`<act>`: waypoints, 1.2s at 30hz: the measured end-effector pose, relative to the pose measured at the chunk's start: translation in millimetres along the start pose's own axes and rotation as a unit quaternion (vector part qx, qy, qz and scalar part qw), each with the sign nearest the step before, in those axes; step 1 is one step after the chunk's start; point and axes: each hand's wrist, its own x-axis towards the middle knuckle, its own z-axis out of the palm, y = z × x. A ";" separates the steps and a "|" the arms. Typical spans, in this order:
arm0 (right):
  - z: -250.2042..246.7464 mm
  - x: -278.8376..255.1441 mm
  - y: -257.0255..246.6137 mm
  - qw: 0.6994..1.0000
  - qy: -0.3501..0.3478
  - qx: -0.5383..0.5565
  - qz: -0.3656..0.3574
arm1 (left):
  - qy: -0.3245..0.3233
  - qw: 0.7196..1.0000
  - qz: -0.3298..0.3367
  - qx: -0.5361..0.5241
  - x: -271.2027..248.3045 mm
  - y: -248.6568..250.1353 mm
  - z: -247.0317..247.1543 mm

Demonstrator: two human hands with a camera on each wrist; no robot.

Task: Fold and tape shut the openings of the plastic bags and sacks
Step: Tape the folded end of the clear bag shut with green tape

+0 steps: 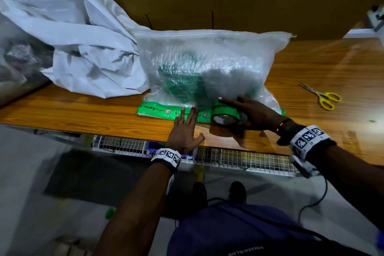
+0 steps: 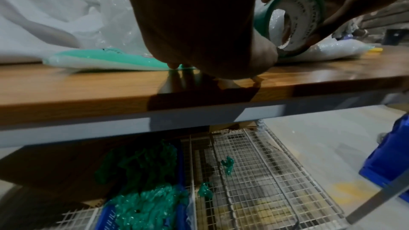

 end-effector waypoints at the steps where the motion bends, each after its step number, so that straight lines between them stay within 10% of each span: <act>1: 4.1 0.7 -0.8 1.000 0.008 0.019 -0.007 | 0.002 1.000 -0.002 0.003 0.9 -2.2 -1.7; 13: 42.5 -4.8 -22.6 0.977 0.152 0.139 0.061 | 0.049 0.997 0.021 -0.051 2.9 32.7 -0.1; 24: -36.7 -35.4 10.2 0.999 0.006 -0.052 0.002 | 0.063 0.996 0.042 -0.039 3.6 29.2 2.4; 30: 5.5 -40.9 10.7 0.987 0.094 0.126 0.020 | 0.051 0.998 0.035 -0.015 8.0 15.5 -1.9; 36: 41.7 -25.3 -1.9 0.978 0.180 0.082 0.070 | 0.105 0.992 0.045 -0.060 10.9 43.1 -7.8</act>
